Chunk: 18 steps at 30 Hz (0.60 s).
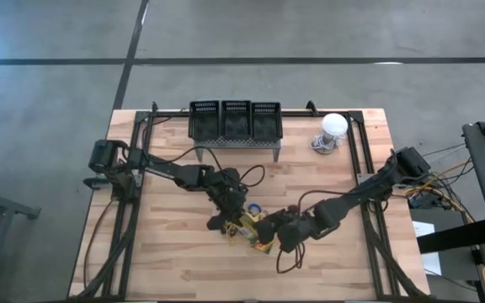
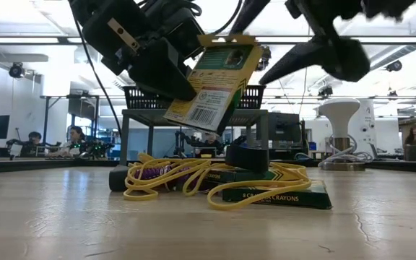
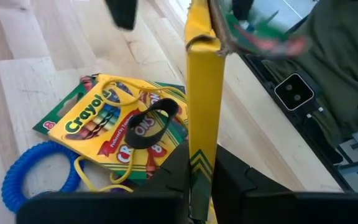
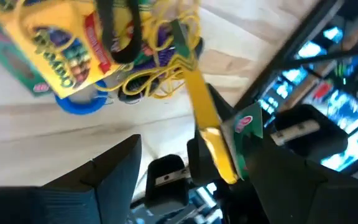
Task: Pick & Place Office Desk Supplies
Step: Put the crayon box into the right black bin on the shelf
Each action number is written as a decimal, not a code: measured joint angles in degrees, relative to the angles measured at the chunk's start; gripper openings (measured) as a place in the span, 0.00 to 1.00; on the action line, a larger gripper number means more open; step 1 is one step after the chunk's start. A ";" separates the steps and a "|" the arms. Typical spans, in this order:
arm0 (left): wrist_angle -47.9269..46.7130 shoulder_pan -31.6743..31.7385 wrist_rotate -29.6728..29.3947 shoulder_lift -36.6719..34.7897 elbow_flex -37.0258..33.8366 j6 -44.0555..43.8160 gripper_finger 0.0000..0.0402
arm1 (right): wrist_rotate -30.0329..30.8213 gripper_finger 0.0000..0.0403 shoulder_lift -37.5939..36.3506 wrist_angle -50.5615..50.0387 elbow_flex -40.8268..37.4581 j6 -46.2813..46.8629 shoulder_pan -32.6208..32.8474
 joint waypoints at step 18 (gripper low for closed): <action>0.04 0.04 -0.01 0.00 -0.02 0.59 0.11 | 7.36 0.70 -1.04 1.62 1.88 -7.31 3.97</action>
